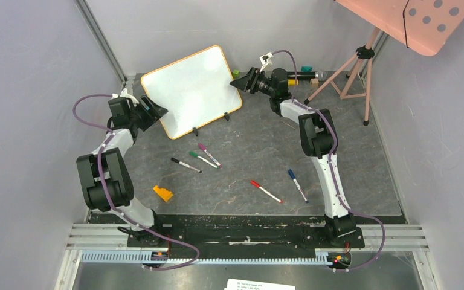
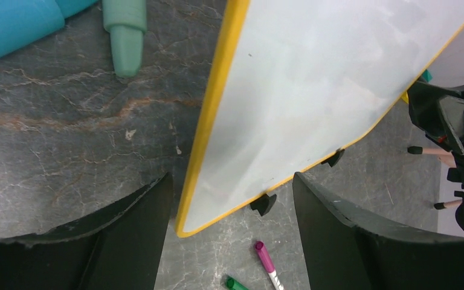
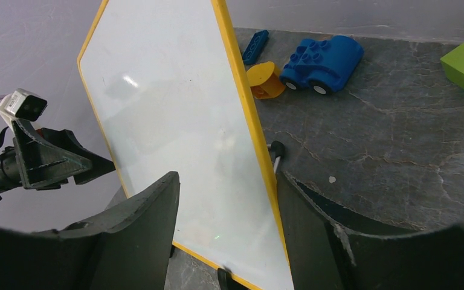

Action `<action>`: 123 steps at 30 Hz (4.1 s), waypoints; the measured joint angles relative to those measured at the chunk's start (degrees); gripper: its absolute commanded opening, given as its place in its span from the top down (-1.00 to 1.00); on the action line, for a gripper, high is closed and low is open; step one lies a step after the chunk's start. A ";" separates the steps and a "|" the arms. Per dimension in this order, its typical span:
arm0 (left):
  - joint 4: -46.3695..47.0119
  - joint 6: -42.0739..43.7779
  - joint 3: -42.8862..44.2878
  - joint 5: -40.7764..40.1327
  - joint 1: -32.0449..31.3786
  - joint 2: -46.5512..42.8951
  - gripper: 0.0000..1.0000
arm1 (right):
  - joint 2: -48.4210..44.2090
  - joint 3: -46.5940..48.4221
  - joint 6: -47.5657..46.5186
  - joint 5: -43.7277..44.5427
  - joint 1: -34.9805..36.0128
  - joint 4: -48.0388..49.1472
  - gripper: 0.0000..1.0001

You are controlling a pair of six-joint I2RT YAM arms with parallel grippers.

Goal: Write a sentence on the whiteboard
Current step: Move the whiteboard to the center of the board.

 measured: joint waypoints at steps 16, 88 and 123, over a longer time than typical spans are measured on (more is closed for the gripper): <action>3.06 0.07 2.60 2.23 3.61 5.11 -0.48 | 0.66 -0.44 0.68 0.48 0.37 0.22 -0.25; 8.17 8.33 -12.68 5.95 -15.85 -7.34 0.96 | -42.58 -78.79 -6.80 4.02 -9.55 24.57 1.00; -1.60 10.58 -16.41 -2.51 -30.14 -17.75 -0.42 | -70.97 -102.12 -13.79 14.99 -11.30 14.03 -0.62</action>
